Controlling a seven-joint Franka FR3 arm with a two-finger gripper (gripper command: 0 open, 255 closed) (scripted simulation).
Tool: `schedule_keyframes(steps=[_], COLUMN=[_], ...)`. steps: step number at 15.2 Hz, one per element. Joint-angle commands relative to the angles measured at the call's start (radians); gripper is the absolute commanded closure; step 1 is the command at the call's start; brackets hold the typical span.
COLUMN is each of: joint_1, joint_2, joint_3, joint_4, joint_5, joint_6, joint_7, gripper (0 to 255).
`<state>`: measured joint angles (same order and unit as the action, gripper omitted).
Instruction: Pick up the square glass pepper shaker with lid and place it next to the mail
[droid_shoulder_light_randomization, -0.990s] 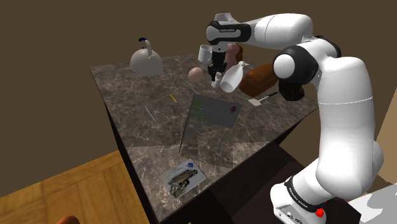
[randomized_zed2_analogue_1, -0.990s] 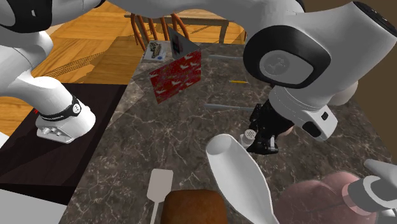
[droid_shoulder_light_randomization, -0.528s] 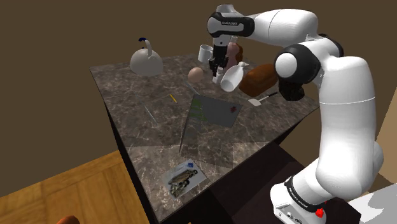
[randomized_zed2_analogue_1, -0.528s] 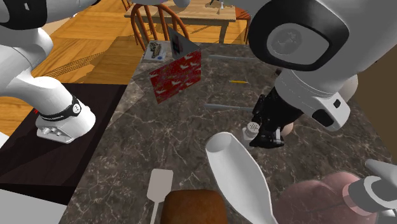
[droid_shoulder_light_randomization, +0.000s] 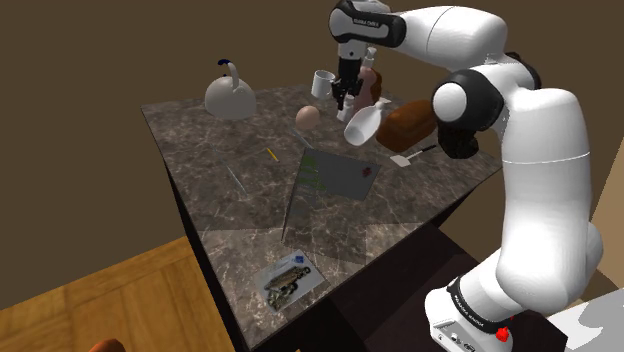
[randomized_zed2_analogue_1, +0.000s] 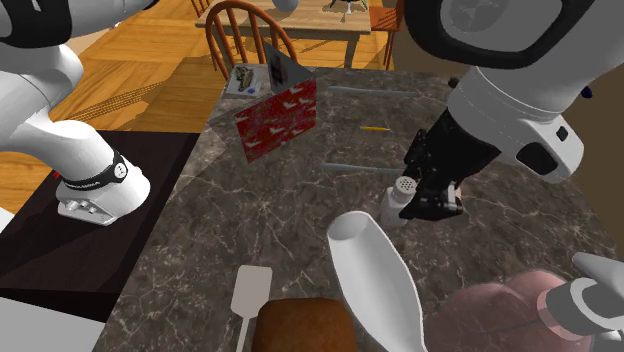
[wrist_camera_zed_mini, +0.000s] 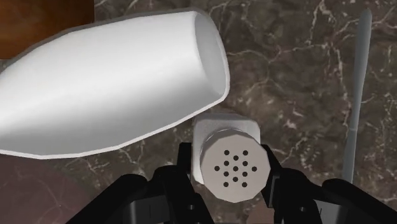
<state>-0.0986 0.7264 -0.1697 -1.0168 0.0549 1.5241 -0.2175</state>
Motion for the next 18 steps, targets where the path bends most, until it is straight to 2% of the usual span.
schedule_keyframes(steps=[1, 2, 5, 10, 18], joint_1=[-0.002, -0.002, 0.053, 0.133, 0.244], joint_2=[0.001, 0.001, -0.125, -0.282, -0.464], joint_3=[0.0, -0.001, 0.004, 0.022, 0.071], joint_4=[0.028, 0.031, -0.164, -0.387, -0.616], joint_5=[0.0, 0.0, -0.01, -0.021, -0.026], joint_6=[-0.028, -0.03, 0.037, 0.102, 0.15], joint_7=[-0.001, -0.001, 0.044, 0.13, 0.283], gripper=[255, 255, 255, 255, 255])
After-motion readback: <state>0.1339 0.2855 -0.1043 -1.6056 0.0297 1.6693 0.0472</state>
